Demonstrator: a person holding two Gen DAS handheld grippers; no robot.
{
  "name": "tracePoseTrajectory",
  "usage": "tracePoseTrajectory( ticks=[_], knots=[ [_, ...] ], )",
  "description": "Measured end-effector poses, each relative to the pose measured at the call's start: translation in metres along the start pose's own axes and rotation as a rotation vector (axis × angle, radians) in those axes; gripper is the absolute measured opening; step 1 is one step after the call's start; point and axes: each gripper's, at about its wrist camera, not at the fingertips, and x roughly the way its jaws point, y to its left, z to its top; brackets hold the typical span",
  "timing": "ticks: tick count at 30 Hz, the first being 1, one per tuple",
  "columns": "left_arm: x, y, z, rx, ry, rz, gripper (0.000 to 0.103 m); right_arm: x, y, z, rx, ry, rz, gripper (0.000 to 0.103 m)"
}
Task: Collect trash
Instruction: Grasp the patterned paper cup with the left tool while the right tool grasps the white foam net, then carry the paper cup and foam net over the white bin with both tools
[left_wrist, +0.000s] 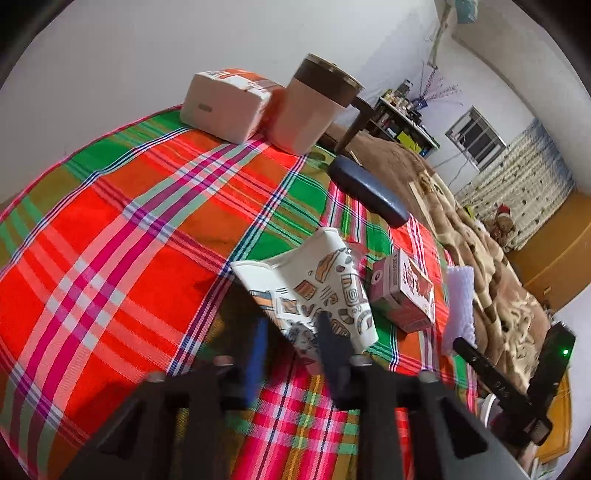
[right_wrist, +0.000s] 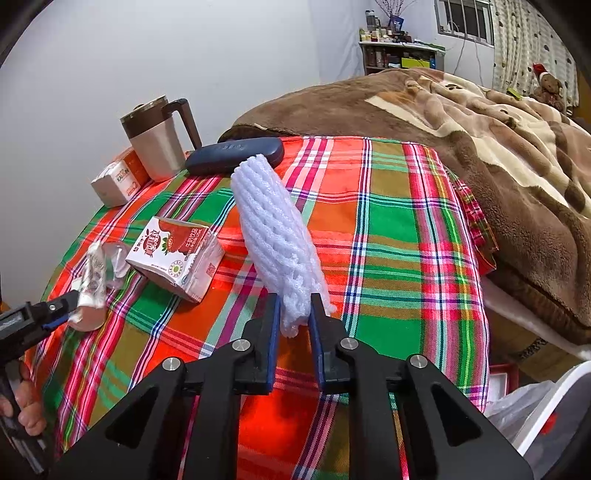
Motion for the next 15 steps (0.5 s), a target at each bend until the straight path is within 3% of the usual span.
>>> tracePoseTrajectory(
  ticks=[8,15],
  knots=[
    [-0.014,-0.016,-0.006,0.089,-0.027,0.000,0.007,-0.011,-0.002,-0.005,0.014,-0.012,0.012,0.012],
    [-0.040,-0.036,-0.022,0.192,-0.062,-0.005,0.005,-0.045,0.004,-0.018,0.001,-0.052,0.015,0.012]
  ],
)
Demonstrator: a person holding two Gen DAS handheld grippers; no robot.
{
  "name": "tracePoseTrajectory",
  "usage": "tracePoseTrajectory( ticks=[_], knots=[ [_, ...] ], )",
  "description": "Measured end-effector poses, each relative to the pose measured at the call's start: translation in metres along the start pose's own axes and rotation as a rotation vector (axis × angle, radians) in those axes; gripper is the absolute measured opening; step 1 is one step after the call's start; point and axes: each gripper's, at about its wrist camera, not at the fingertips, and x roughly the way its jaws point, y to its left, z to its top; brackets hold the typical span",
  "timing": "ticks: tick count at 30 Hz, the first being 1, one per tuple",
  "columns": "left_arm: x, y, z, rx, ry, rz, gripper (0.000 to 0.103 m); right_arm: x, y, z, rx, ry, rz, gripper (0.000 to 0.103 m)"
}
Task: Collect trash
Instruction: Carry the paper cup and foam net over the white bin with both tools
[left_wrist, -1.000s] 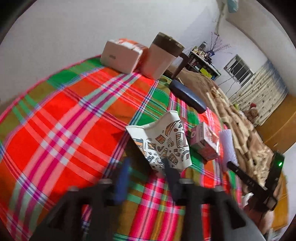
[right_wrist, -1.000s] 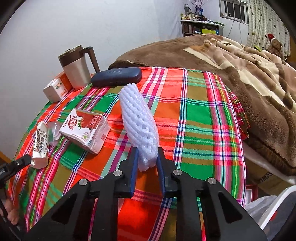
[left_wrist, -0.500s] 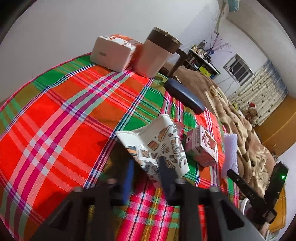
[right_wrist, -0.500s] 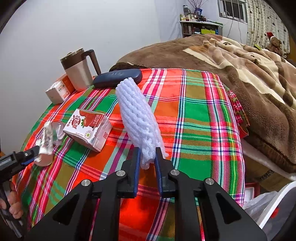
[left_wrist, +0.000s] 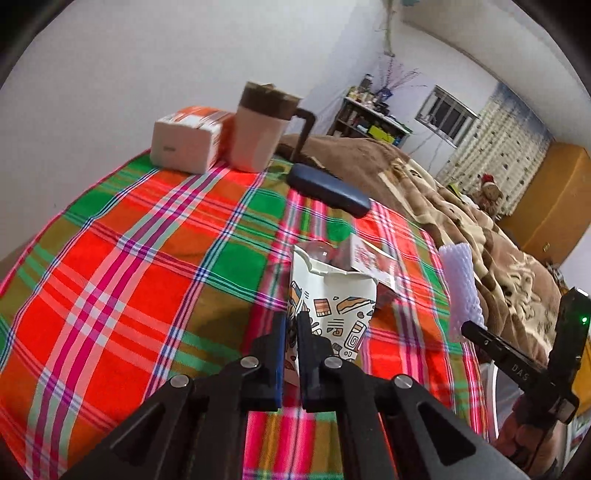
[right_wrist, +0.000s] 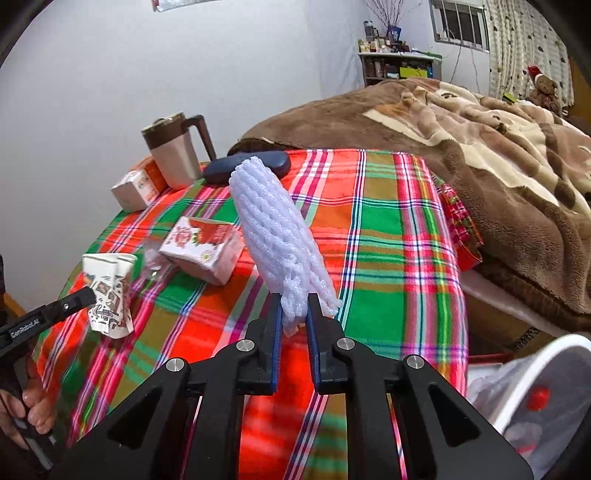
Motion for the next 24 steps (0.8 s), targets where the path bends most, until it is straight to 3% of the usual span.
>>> tracePoseTrajectory(
  ticks=[11,24],
  knots=[
    [-0.040,-0.034,-0.033,0.102,0.005,-0.055,0.005,-0.048,-0.002,-0.041,0.039,-0.022,-0.007,0.012],
    [-0.056,-0.086,-0.062,0.209,0.040,-0.127,0.005,-0.091,-0.023,-0.077,0.120,-0.047,-0.047,0.012]
  ],
)
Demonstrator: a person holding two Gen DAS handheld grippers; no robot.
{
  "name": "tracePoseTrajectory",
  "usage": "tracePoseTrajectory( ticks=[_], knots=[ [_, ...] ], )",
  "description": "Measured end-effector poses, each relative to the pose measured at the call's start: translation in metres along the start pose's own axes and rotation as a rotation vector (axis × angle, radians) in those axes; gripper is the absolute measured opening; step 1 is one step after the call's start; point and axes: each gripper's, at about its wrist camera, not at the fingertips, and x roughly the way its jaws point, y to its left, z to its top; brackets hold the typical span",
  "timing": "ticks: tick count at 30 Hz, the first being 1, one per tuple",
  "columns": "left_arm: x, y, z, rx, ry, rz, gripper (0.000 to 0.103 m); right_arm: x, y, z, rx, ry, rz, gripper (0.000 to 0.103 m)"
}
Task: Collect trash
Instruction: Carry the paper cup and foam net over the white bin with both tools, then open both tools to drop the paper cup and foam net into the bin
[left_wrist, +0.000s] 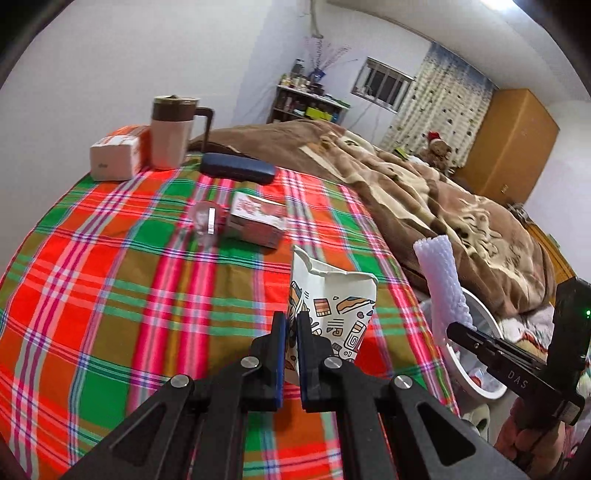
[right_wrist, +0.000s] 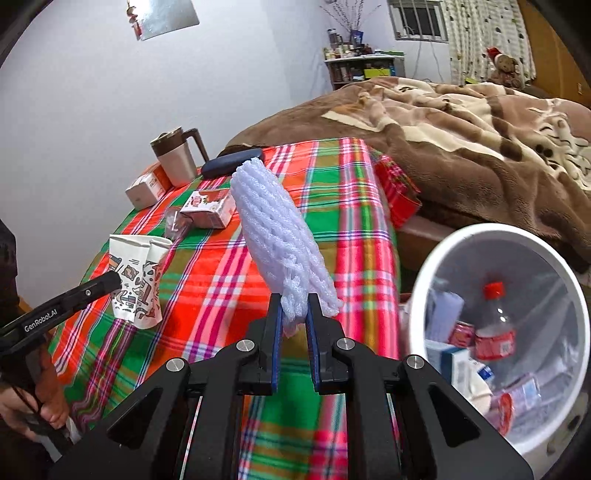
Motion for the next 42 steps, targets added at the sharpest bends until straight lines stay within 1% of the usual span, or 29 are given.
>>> tracePoseTrajectory(
  ticks=[7,13,22,32,42],
  knots=[
    [0.009,-0.042,-0.005,0.090,0.035,-0.057,0.005,-0.022,-0.023,-0.010,0.050,-0.032,-0.038,0.012],
    [0.014,-0.079,-0.005,0.156,0.042,-0.107,0.005,-0.040,-0.049,-0.021,0.110,-0.053,-0.083,0.012],
    [0.025,-0.129,-0.010,0.222,0.059,-0.172,0.005,-0.057,-0.082,-0.033,0.197,-0.070,-0.145,0.012],
    [0.047,-0.172,-0.015,0.286,0.096,-0.230,0.005,-0.068,-0.108,-0.044,0.255,-0.073,-0.188,0.012],
    [0.075,-0.203,-0.022,0.340,0.142,-0.270,0.005,-0.069,-0.129,-0.051,0.302,-0.049,-0.221,0.013]
  ],
)
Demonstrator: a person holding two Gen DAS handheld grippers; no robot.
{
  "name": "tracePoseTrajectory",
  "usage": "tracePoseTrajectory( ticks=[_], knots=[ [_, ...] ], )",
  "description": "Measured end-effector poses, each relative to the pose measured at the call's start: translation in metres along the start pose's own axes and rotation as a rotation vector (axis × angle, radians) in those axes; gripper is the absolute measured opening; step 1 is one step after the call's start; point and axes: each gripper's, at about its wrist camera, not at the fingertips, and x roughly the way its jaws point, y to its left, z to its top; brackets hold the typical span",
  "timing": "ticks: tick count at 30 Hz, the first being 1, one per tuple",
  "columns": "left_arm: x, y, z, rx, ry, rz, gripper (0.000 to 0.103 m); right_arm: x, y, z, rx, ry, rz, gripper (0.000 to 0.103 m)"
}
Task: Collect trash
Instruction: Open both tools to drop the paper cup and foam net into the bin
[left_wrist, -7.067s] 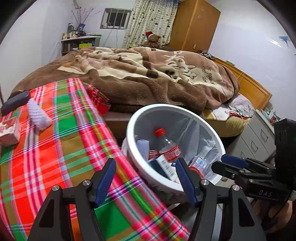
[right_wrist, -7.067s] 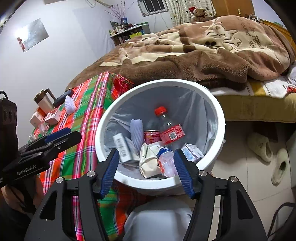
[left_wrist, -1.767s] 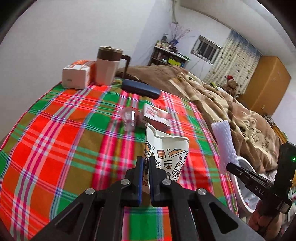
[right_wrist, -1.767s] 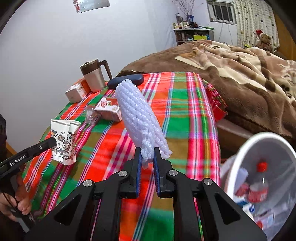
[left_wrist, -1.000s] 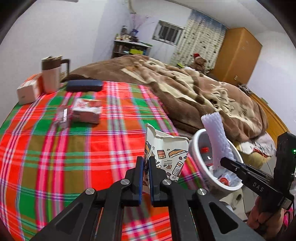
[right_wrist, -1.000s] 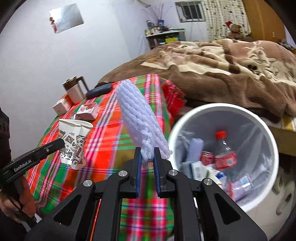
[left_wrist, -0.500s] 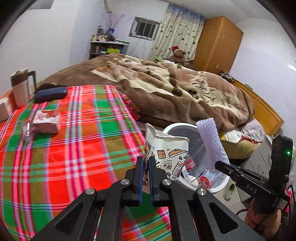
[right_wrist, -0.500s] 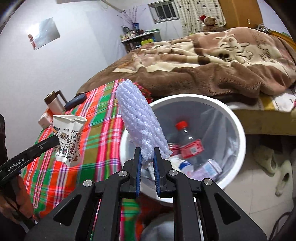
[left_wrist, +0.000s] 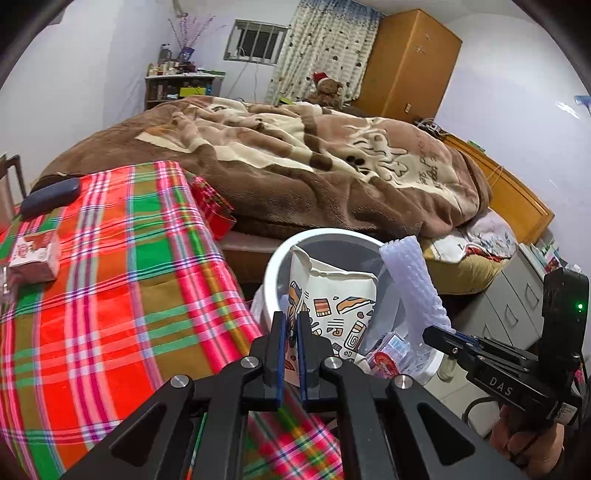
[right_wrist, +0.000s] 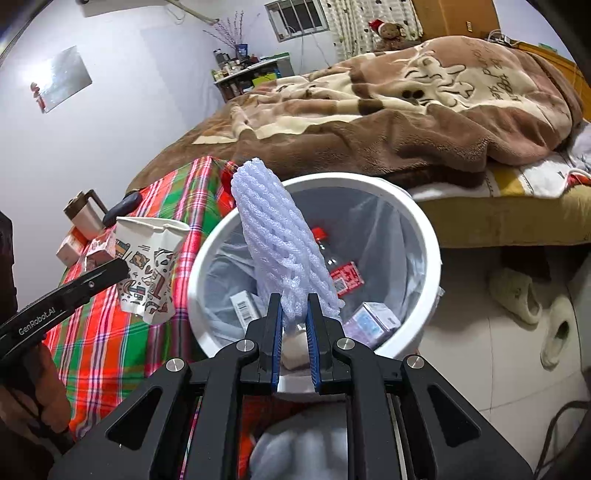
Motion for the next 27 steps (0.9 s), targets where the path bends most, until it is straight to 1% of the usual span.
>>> tracePoseTrajectory(
  ticks=[8,14,16,17,20,21,22,23,24,27],
  knots=[
    [0.030,-0.007,0.002,0.017,0.051,-0.024,0.006,0.004,-0.007,-0.001,0.012,0.027,0.007,0.013],
    [0.039,-0.007,0.007,0.004,0.050,-0.065,0.006,0.007,-0.008,0.001,0.009,0.043,0.006,0.013],
    [0.038,-0.007,0.008,-0.002,0.044,-0.077,0.010,0.008,-0.008,0.002,0.006,0.049,0.005,0.015],
    [0.037,-0.006,0.008,-0.004,0.040,-0.082,0.013,0.009,-0.008,0.002,0.007,0.049,0.004,0.016],
    [0.033,-0.005,0.009,-0.007,0.030,-0.084,0.019,0.008,-0.010,0.002,0.025,0.040,0.017,0.027],
    [0.031,-0.003,0.009,-0.008,0.026,-0.083,0.019,0.007,-0.011,0.002,0.027,0.037,0.019,0.035],
    [0.029,-0.002,0.009,-0.009,0.024,-0.082,0.019,0.007,-0.010,0.003,0.026,0.034,0.019,0.039],
    [0.027,-0.001,0.009,-0.012,0.023,-0.078,0.019,0.006,-0.010,0.002,0.024,0.031,0.021,0.049],
    [0.025,0.001,0.009,-0.016,0.021,-0.075,0.019,0.006,-0.009,0.003,0.022,0.030,0.023,0.054],
    [0.018,0.009,0.008,-0.034,0.017,-0.067,0.019,0.004,-0.006,0.003,0.009,0.024,0.029,0.054]
  ],
)
